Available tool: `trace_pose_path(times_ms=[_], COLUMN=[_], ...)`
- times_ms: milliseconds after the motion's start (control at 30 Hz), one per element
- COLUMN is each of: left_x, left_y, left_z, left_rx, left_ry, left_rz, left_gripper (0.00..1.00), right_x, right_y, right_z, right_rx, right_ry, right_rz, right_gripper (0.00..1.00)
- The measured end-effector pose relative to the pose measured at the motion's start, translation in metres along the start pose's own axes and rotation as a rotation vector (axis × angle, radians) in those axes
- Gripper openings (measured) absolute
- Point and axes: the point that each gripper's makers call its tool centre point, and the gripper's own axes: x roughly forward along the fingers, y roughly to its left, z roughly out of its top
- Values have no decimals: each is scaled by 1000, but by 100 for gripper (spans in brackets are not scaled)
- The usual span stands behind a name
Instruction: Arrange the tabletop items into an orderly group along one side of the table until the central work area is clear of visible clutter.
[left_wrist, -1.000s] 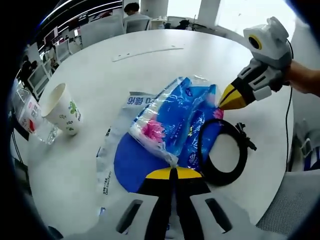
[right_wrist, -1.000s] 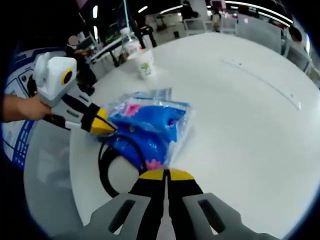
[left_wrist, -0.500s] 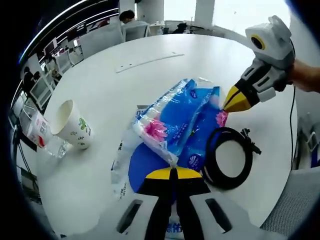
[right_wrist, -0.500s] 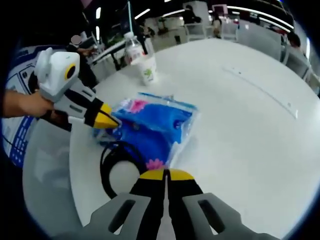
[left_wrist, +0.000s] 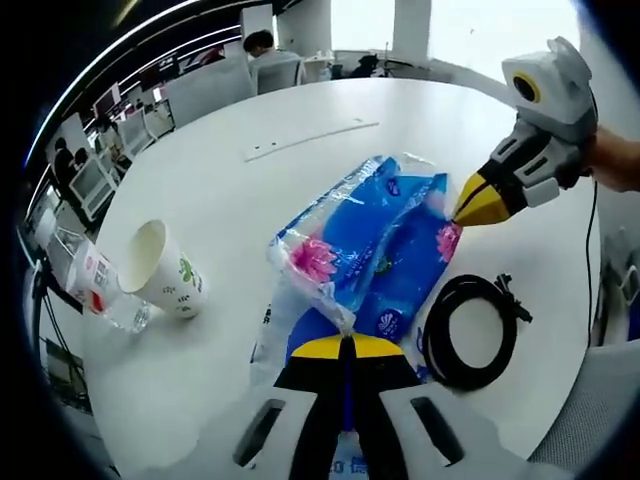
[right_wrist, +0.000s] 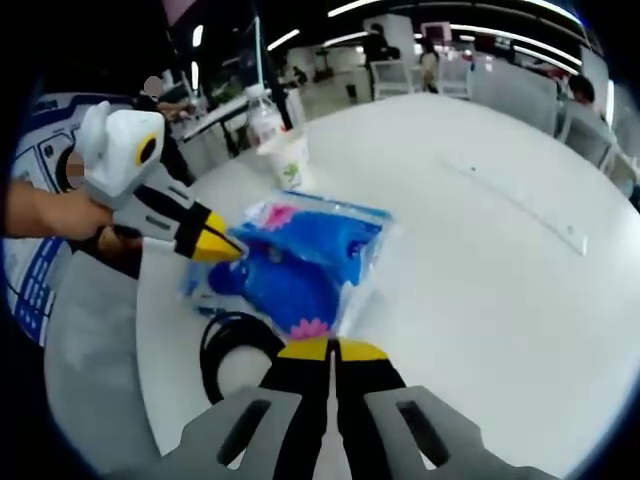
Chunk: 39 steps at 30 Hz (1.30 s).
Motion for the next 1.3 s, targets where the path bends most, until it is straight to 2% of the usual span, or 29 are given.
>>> trace_pose_path(times_ms=[267, 700, 1033, 1300], left_x=[1, -1, -3, -5], left_y=[1, -6, -24, -40], left_z=[13, 56, 81, 103], left_rx=[11, 64, 114, 153], left_ry=[-15, -57, -68, -73], left_rz=[-6, -22, -41, -61], left_gripper=[0, 0, 0, 0], right_x=[-7, -38, -62, -88], right_y=[-8, -29, -40, -53], right_z=[5, 22, 19, 24], right_rx=[11, 32, 68, 98], right_ry=[-19, -76, -117, -181], right_rz=[-16, -76, -119, -165], right_gripper=[0, 0, 0, 0])
